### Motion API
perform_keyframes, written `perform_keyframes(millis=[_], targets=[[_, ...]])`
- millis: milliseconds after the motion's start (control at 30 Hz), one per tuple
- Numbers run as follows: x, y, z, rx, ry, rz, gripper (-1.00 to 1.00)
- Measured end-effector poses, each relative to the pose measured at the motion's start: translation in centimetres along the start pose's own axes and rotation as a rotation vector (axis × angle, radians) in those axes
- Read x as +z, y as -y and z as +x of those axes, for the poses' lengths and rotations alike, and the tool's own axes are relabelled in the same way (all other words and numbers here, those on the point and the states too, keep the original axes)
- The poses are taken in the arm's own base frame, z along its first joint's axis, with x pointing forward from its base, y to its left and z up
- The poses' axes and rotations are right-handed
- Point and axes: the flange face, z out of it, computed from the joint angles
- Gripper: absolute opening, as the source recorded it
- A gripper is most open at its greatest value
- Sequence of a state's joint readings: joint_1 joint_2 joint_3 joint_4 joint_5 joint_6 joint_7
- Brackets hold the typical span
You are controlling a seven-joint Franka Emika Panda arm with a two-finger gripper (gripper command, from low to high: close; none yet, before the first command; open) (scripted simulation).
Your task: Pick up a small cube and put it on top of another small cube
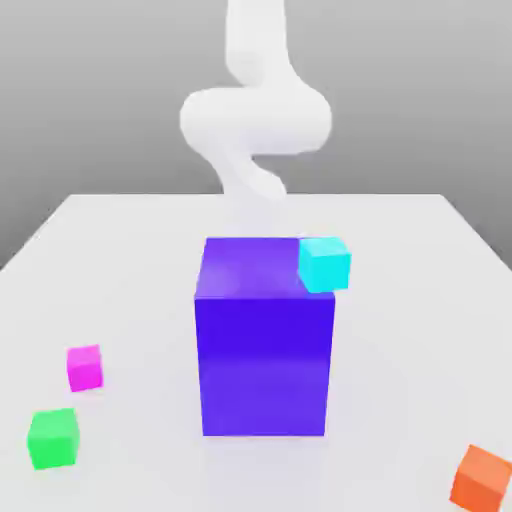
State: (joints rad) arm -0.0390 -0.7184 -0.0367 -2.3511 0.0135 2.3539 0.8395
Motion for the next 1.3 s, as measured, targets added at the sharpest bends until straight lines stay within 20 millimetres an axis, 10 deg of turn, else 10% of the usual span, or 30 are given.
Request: perform_keyframes(millis=[333, 667, 967, 1000, 1300], targets=[[20.9, -19.8, 2.8, 0.543, 0.102, -0.345, 0.00], [27.9, -43.6, -5.0, 1.077, 0.072, -0.724, 0.00], [32.7, -48.1, -8.7, 1.104, 0.069, -0.760, 0.00], [33.0, -48.3, -8.9, 1.106, 0.070, -0.760, -1.00], [32.2, -47.7, -8.2, 1.103, 0.066, -0.759, -1.00]])
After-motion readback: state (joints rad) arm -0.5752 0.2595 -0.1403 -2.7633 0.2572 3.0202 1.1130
